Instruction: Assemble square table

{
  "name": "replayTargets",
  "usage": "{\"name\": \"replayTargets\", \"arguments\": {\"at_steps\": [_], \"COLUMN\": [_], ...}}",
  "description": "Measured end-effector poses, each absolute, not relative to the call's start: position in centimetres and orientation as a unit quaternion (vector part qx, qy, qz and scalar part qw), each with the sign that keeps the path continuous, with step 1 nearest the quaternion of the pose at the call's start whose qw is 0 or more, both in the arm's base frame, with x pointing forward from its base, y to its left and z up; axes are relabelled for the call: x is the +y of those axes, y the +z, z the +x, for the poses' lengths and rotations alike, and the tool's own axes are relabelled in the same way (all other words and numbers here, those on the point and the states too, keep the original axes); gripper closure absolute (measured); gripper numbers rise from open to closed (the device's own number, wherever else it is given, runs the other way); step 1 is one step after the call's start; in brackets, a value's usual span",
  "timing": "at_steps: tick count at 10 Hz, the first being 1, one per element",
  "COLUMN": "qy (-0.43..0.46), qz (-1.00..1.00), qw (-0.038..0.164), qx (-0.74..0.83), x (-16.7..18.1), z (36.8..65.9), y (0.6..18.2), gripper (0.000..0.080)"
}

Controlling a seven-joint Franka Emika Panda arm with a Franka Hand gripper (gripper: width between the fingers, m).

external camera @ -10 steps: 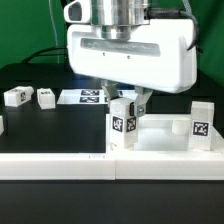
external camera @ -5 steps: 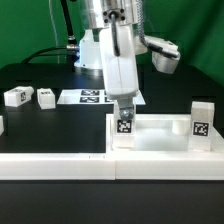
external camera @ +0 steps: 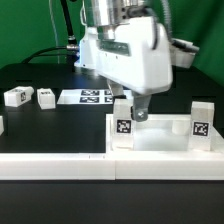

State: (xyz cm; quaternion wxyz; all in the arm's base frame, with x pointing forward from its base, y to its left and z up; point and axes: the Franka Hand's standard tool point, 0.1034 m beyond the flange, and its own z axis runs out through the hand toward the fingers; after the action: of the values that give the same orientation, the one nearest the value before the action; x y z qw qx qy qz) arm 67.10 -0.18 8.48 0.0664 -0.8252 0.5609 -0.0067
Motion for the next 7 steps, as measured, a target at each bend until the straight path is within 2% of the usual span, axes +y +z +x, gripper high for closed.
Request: {"name": "replayTargets", "arguments": {"at_steps": [3,4,5,7], "qy": [-0.017,-0.022,-0.025,-0.026], "qz": [-0.867,-0.903,-0.948,-0.985], "qw": [0.065,0.054,0.024,0.002], "qx": [0.493,0.425,0.317,0.169], "x": [-0.3,-0.4,-0.4,-0.5], "z": [67.0,66.8,66.5,66.7], "y": [8.5,8.3,7.6,7.5], "gripper": [0.0151,0.015,0.015,0.015]}}
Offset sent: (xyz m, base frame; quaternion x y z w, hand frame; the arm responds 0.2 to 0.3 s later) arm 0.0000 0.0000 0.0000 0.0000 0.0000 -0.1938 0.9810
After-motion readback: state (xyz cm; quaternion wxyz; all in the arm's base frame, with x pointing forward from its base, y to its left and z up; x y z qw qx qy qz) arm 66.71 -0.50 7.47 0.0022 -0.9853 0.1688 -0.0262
